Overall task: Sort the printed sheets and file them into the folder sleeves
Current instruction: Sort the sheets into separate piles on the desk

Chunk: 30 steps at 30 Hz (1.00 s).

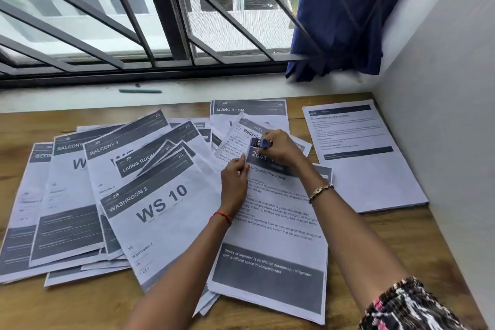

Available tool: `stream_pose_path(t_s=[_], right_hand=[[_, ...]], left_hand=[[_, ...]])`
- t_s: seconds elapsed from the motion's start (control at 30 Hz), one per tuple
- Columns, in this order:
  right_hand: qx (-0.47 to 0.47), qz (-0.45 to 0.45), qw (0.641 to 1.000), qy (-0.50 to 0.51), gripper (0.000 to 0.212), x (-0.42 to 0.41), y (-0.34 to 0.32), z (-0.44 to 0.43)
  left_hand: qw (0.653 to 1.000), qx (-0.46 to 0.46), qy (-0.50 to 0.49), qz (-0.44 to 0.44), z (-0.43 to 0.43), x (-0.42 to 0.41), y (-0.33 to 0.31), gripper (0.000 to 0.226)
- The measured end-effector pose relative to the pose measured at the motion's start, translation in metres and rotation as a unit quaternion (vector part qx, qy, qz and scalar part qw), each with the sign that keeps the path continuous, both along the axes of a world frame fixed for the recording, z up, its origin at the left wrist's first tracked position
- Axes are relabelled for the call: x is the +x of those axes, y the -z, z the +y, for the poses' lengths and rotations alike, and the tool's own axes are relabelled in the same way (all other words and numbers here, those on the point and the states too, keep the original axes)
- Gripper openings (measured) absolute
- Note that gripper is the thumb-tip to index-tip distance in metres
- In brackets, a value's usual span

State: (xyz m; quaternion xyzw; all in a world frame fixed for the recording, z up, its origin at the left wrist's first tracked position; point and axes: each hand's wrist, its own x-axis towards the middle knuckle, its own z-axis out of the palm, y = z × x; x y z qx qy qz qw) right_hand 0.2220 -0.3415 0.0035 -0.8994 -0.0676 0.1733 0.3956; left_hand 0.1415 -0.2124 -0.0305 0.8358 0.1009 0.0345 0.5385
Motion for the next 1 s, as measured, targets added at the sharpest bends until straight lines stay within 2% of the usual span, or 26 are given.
stream_pose_path(t_s=[0.07,0.2,0.27,0.6,0.83,1.0], right_hand=[[0.006,0.002,1.0,0.0,0.009,0.002,0.001,0.0],[-0.001,0.03,1.0,0.002,0.038,0.003,-0.003,-0.001],[-0.005,0.047,0.999,0.005,0.042,0.004,-0.005,-0.002],[0.003,0.091,0.996,0.014,0.021,0.008,0.0,-0.001],[0.012,0.114,0.993,0.031,0.018,0.01,-0.002,-0.003],[-0.015,0.106,0.994,0.026,0.015,0.015,-0.006,-0.004]], left_hand=[[1.0,0.0,-0.002,-0.001,-0.001,0.0,0.001,0.025],[1.0,-0.006,0.0,-0.005,0.0,0.0,0.005,0.027],[1.0,-0.008,-0.003,-0.008,0.0,0.0,0.005,0.028],[1.0,0.002,0.004,-0.024,-0.001,0.001,0.007,0.027],[1.0,-0.005,0.007,-0.023,-0.001,0.001,0.007,0.032],[1.0,-0.026,0.003,-0.012,0.002,0.001,0.007,0.034]])
